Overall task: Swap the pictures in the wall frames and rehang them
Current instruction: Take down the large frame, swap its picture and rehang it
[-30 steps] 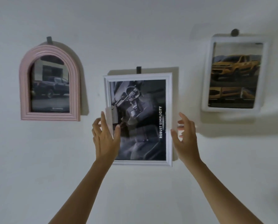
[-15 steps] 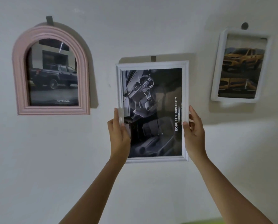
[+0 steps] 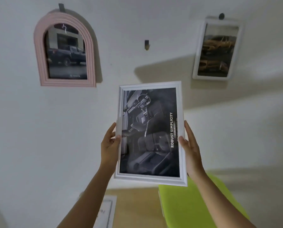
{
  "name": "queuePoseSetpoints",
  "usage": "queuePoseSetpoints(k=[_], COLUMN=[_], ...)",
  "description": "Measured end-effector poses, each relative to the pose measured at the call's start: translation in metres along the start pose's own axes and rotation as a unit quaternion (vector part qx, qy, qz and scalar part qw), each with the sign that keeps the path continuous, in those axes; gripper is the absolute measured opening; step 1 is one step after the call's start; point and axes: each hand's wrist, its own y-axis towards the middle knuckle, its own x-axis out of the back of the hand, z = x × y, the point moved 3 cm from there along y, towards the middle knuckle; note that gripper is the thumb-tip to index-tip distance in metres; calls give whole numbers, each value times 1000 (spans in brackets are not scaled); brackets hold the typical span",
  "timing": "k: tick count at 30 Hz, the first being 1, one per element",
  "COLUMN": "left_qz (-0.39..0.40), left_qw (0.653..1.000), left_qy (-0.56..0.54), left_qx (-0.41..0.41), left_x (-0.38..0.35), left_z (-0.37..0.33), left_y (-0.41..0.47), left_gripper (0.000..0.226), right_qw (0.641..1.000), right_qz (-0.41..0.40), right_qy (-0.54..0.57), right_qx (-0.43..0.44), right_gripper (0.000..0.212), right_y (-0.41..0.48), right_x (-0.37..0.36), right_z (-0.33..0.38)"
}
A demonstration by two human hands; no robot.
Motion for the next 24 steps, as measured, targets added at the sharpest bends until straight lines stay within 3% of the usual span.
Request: queuePoseSetpoints(k=[6, 9, 12, 15, 19, 24], left_qz=[-24, 9, 109, 160, 154, 130], left_qw=[988, 988, 991, 982, 974, 975], left_qy=[118, 118, 38, 104, 163, 175], left_qx=[93, 100, 62, 7, 22, 35], left_x=[3, -18, -50, -67, -60, -26], left_z=[30, 9, -30, -43, -33, -13], left_y=[-101, -127, -144, -152, -150, -145], left_gripper=[42, 45, 55, 66, 76, 72], right_qw=[996, 985, 966, 938, 901, 892], right_qz=[-48, -37, -4, 21, 72, 107], right_qy=[-40, -167, -256, -338, -409, -419], right_qx=[-70, -15, 42, 69, 129, 130], right_gripper=[50, 48, 48, 49, 48, 51], right_y=[-102, -131, -152, -168, -185, -203], right_x=[22, 30, 28, 17, -4, -37], right_z=[-7, -12, -7, -1, -4, -11])
